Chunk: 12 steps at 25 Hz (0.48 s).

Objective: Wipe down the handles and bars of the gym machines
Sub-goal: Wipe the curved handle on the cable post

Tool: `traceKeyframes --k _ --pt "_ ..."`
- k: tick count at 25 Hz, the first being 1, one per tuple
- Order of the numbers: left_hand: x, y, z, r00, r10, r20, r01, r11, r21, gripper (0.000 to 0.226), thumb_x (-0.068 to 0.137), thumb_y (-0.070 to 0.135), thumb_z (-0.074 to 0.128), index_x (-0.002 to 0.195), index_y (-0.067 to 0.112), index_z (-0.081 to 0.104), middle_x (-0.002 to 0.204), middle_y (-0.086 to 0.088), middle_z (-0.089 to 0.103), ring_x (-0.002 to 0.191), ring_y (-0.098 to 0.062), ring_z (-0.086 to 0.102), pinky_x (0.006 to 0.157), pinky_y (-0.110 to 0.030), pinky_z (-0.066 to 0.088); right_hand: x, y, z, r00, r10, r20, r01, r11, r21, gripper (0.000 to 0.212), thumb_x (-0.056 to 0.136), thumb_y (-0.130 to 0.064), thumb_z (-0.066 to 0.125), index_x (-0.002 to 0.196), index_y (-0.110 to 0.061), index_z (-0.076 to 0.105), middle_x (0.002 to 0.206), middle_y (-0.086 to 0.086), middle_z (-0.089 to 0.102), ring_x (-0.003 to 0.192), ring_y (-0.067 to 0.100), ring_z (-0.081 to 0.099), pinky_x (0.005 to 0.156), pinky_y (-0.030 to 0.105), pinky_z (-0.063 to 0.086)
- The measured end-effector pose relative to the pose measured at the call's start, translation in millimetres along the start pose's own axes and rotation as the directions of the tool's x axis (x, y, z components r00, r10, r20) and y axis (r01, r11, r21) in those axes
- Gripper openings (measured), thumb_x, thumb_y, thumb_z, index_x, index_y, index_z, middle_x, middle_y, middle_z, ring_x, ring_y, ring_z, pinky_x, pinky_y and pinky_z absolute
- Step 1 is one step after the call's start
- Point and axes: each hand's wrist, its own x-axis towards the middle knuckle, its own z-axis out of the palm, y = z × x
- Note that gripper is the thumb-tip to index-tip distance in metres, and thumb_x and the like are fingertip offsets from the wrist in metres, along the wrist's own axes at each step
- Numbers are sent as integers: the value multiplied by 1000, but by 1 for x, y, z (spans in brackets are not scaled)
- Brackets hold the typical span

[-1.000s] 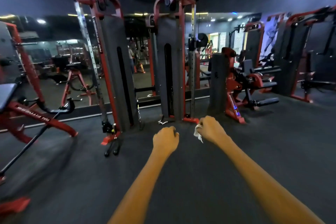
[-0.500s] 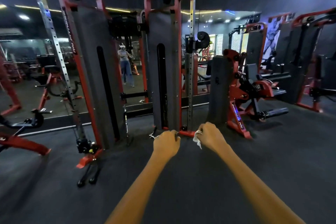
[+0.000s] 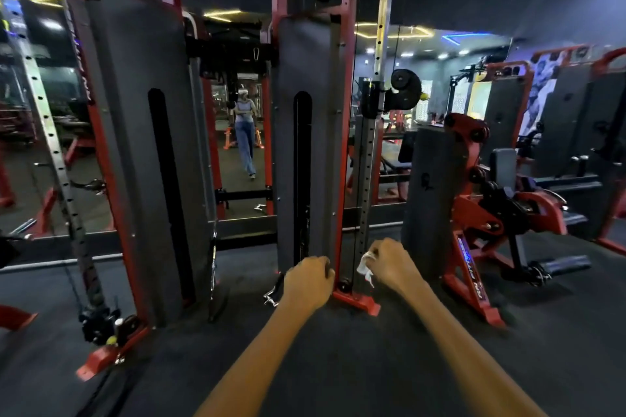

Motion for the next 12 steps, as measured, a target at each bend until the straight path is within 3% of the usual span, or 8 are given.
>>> traceKeyframes --k 3,7,12 --pt "110 -18 5 999 40 -27 -41 999 -28 28 99 29 44 117 16 61 115 -5 63 105 -25 60 84 -36 47 108 10 11 999 1 -34 -2 999 -32 15 89 -10 54 74 -13 60 75 1 58 56 4 49 52 19 36" --pt "256 -42 9 997 70 -41 -72 997 -33 30 99 30 44 120 16 60 116 -4 63 105 -24 60 83 -35 47 247 14 15 999 4 -52 -6 999 -41 15 91 -11 52 86 -6 65 79 3 60 61 7 53 58 20 41" --pt "410 -69 29 993 118 -9 -119 992 -34 32 100 29 43 123 15 59 118 -6 62 105 -25 60 86 -35 48 403 24 33 993 54 -101 -52 998 20 12 91 -12 53 86 -10 64 72 -6 54 61 2 51 51 18 36"
